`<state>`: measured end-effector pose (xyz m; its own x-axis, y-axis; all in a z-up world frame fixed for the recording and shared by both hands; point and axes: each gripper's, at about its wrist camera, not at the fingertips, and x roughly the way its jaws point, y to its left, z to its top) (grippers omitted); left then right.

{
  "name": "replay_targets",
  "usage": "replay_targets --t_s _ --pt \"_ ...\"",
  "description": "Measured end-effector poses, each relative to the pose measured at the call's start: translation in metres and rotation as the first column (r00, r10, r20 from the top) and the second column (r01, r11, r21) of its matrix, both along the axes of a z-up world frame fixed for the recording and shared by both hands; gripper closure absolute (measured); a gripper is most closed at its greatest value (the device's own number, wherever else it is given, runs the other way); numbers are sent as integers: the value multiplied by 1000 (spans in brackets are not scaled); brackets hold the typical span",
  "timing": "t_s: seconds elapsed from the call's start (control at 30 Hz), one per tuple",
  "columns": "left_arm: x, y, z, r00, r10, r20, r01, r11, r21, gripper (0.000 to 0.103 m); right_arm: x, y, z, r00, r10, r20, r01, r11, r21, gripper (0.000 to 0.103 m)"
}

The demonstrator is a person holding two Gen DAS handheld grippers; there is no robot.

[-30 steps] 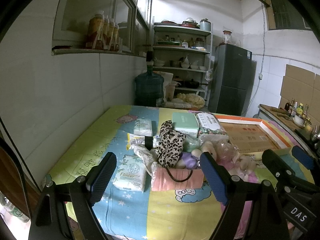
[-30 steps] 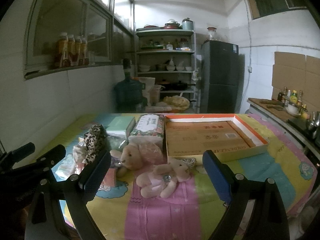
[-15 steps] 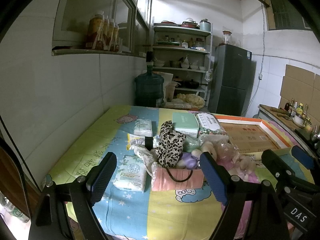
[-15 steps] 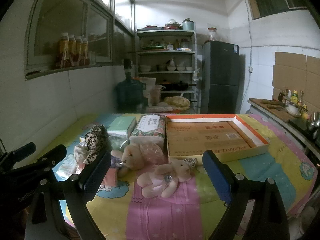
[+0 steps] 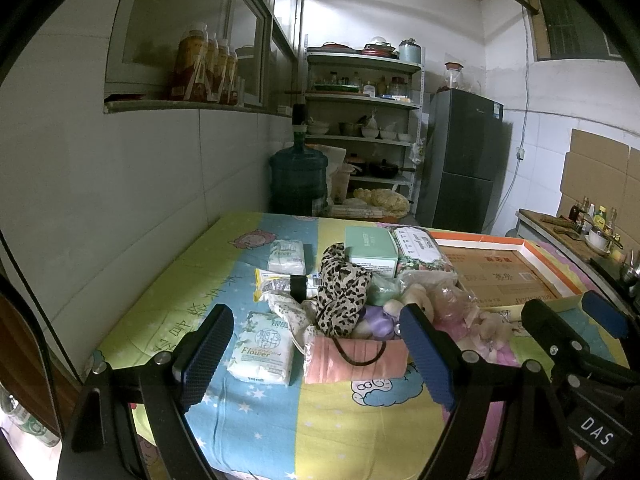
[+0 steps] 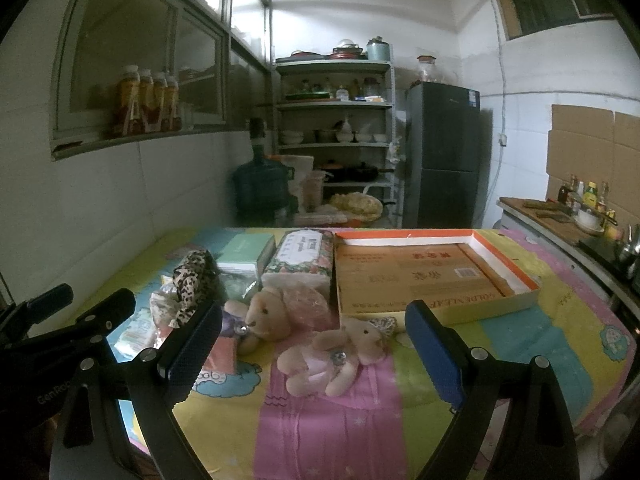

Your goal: Organize soft objects

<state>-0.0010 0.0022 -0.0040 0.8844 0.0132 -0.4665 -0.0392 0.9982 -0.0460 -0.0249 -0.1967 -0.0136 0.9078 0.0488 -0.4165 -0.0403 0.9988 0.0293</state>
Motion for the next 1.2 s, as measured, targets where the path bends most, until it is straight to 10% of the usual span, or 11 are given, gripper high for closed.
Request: replay_targets --t_s 1.2 --pt "18 50 -32 996 66 -57 -68 997 -27 18 28 31 -23 986 143 -82 -140 989 39 9"
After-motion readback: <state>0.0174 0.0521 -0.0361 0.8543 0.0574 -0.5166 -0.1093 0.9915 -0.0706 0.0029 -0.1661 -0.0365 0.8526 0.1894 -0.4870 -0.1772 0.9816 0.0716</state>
